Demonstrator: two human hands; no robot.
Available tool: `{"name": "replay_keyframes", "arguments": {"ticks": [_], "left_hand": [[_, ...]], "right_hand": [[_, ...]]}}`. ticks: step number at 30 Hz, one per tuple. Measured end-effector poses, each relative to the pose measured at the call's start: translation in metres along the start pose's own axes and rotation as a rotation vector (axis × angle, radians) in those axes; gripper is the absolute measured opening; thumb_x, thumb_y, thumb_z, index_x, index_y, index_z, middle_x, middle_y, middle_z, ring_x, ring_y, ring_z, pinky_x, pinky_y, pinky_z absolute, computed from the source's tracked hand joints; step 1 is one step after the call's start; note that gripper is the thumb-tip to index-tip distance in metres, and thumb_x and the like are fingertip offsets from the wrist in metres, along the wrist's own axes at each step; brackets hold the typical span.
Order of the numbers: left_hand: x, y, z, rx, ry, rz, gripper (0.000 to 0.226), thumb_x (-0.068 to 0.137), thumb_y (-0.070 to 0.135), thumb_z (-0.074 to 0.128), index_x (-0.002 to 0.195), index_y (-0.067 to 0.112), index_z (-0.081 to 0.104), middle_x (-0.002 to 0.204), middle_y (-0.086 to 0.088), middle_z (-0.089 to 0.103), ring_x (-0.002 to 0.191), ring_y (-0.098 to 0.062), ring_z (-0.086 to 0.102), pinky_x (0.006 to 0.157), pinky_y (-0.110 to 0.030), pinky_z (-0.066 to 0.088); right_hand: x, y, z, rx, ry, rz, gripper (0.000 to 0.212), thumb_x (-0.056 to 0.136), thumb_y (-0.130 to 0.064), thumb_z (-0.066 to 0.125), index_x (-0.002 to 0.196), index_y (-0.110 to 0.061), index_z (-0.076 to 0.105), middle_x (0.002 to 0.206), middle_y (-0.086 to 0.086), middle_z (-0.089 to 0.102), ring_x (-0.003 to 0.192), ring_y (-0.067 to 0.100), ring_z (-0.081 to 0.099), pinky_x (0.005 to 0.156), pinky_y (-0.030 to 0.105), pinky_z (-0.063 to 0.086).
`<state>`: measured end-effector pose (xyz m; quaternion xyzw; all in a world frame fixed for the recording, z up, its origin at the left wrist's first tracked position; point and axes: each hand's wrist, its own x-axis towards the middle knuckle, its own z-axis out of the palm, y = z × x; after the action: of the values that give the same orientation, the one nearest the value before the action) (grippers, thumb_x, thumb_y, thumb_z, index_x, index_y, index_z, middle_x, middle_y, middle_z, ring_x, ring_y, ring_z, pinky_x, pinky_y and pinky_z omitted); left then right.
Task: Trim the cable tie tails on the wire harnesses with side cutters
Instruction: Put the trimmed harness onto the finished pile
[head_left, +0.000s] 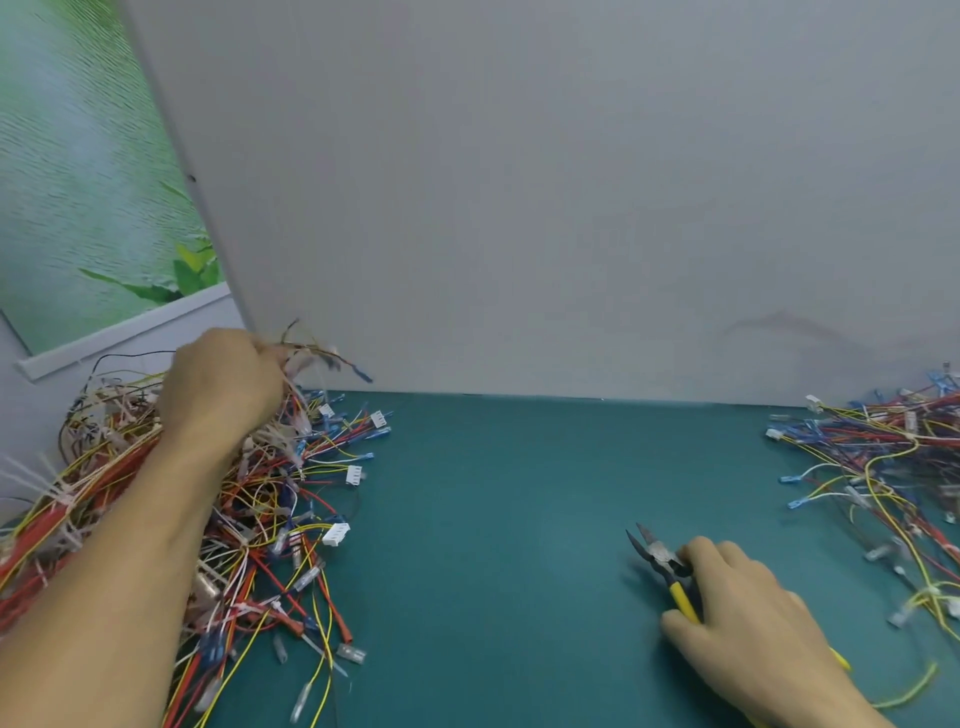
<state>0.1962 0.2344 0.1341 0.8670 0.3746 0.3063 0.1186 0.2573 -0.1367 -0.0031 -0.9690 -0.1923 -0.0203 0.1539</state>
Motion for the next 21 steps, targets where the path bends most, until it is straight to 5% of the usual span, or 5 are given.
{"name": "replay_keyframes", "arguments": {"ticks": [4,9,14,21], "left_hand": [[-0.002,0.010,-0.028,-0.171,0.418,0.202,0.037,0.093,0.034,0.042,0.090,0.009,0.068,0.073,-0.018,0.065,0.072,-0.039,0.060,0.061,-0.039,0.045],[0.001,0.032,-0.034,-0.144,0.278,0.245,0.039,0.096,0.029,0.049,0.078,-0.001,0.066,0.073,-0.023,0.062,0.069,-0.038,0.053,0.064,-0.038,0.037],[0.014,0.067,-0.069,-0.455,0.453,0.338,0.054,0.084,0.056,0.043,0.085,0.004,0.060,0.077,-0.023,0.062,0.074,-0.044,0.059,0.071,-0.053,0.051],[0.010,0.110,-0.071,-0.527,0.490,0.470,0.043,0.088,0.049,0.049,0.081,0.010,0.068,0.074,-0.014,0.065,0.071,-0.030,0.063,0.064,-0.045,0.049]], "right_hand": [[0.001,0.001,0.001,0.000,0.002,0.001,0.024,0.082,-0.045,0.046,0.102,-0.035,0.035,0.097,-0.012,0.040,0.101,0.015,0.044,0.082,0.032,0.039],[0.001,0.001,0.001,-0.016,-0.012,-0.001,0.024,0.082,-0.045,0.045,0.101,-0.035,0.035,0.094,-0.012,0.038,0.096,0.015,0.041,0.080,0.032,0.038],[0.001,0.000,-0.001,-0.015,-0.019,0.001,0.022,0.083,-0.044,0.045,0.099,-0.033,0.036,0.093,-0.012,0.038,0.095,0.016,0.042,0.079,0.032,0.038],[-0.003,-0.006,-0.008,-0.003,-0.093,-0.083,0.016,0.084,-0.040,0.048,0.096,-0.030,0.044,0.093,-0.009,0.043,0.099,0.017,0.049,0.079,0.031,0.041]]}}
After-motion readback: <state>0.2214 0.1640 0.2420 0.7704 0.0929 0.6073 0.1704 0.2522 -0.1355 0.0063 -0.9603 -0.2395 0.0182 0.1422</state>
